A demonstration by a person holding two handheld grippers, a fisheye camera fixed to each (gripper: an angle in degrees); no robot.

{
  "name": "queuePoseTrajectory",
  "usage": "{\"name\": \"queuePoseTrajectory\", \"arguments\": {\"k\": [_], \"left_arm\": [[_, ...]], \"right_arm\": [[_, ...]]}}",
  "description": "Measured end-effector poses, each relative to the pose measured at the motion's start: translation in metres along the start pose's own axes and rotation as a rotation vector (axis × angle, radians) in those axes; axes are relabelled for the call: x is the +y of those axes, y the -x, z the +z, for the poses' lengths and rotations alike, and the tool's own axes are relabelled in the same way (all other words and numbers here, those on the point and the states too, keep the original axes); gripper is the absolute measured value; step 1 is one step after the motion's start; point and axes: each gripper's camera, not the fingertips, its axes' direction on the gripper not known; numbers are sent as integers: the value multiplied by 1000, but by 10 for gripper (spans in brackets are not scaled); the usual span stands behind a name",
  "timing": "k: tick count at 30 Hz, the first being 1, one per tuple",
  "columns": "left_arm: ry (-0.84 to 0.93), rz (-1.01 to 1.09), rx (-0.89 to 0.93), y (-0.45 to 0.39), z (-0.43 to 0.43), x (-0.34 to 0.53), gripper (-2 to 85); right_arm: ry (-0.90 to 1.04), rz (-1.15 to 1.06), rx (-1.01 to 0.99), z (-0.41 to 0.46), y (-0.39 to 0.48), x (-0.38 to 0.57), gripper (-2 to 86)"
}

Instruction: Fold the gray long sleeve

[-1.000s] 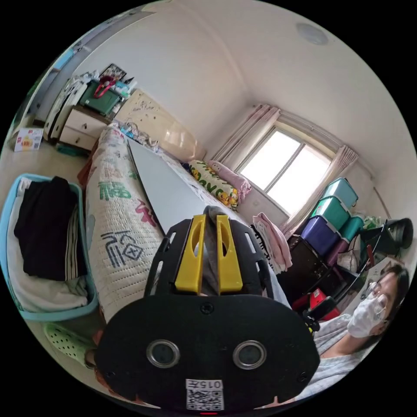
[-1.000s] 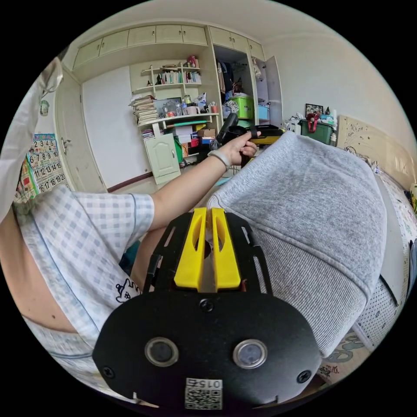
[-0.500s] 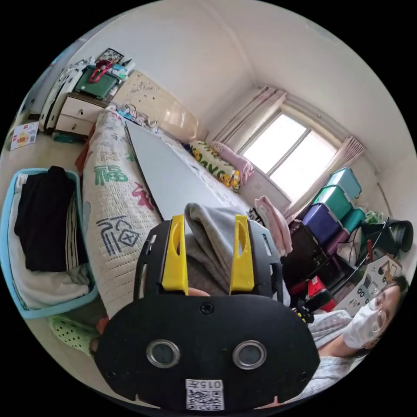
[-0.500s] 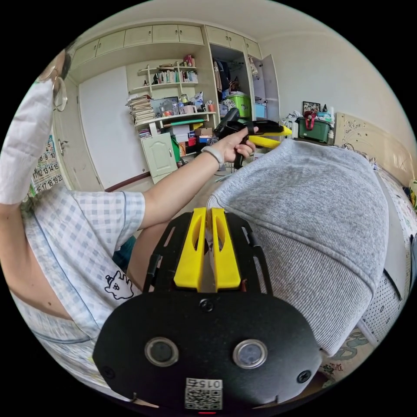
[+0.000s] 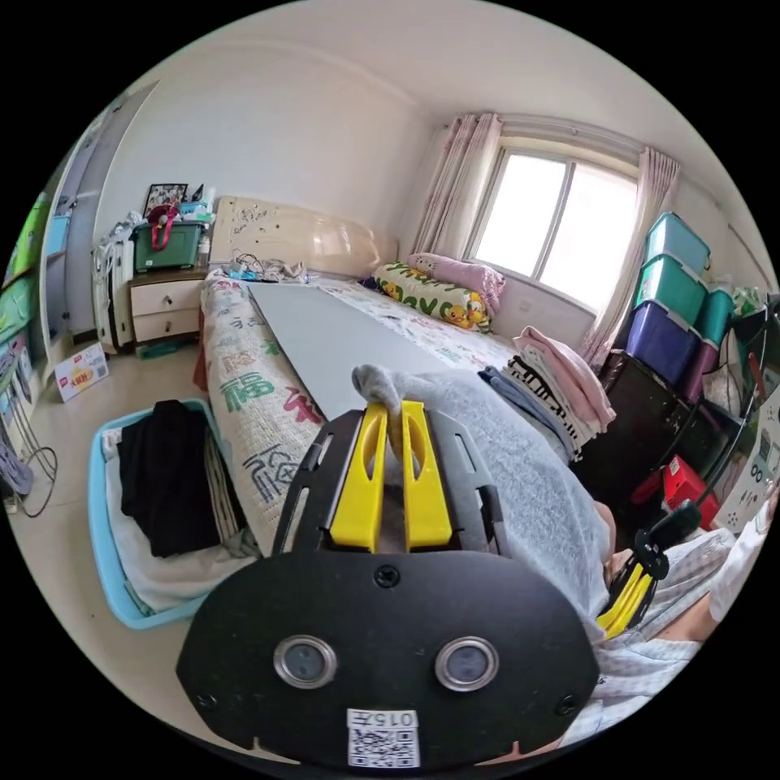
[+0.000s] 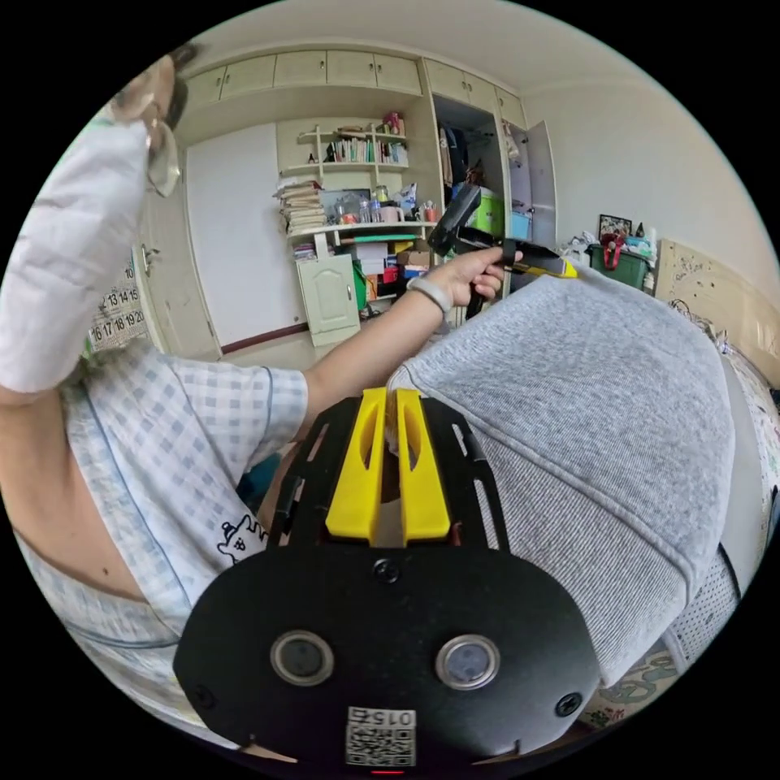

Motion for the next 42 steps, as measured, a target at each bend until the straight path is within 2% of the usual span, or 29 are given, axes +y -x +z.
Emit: {"name": "queuePoseTrajectory", "arguments": {"k": [3,6,9,12,15,16,18,20,21,23,25,28,34,42], "left_arm": [[104,-35,-83,3,22,23,20],[225,-86,-91,15,71,55,23],[204,-156,10,27,86,81,29],[193,-156,27,21,91,96,40],[124,-228,191,37,81,115,68],[51,-263,295,51,69,128,81],[1,-281,384,65,56,146,101],[31,-280,343,68,52,160,115],[47,-290,345,71,53,170,137],[50,-299,430,78,58,186,158],[58,-326,477,87,71,205,169],[106,-368,430,100,92,219,176],[85,-396,464,131,99,225,194],[92,-385,421,177,103,206,202]], "right_arm": [[55,61,-52,36,-11,-1,15],[98,66,3,56,-12,-4,17],[80,94,-10,51,-16,-11,21],[74,84,-11,40,-18,-19,32],[87,72,-55,6,-23,-36,43],[57,71,-105,-20,-29,-44,49],[-71,70,-147,-72,-44,-54,55],[-232,87,-116,-126,-64,-62,55],[-319,137,-37,-154,-82,-66,52],[-351,250,132,-180,-116,-75,53],[-248,411,205,-182,-174,-86,57],[-75,538,96,-159,-228,-99,34],[192,529,95,-116,-255,-138,-3],[253,532,73,-99,-275,-182,-8]]}}
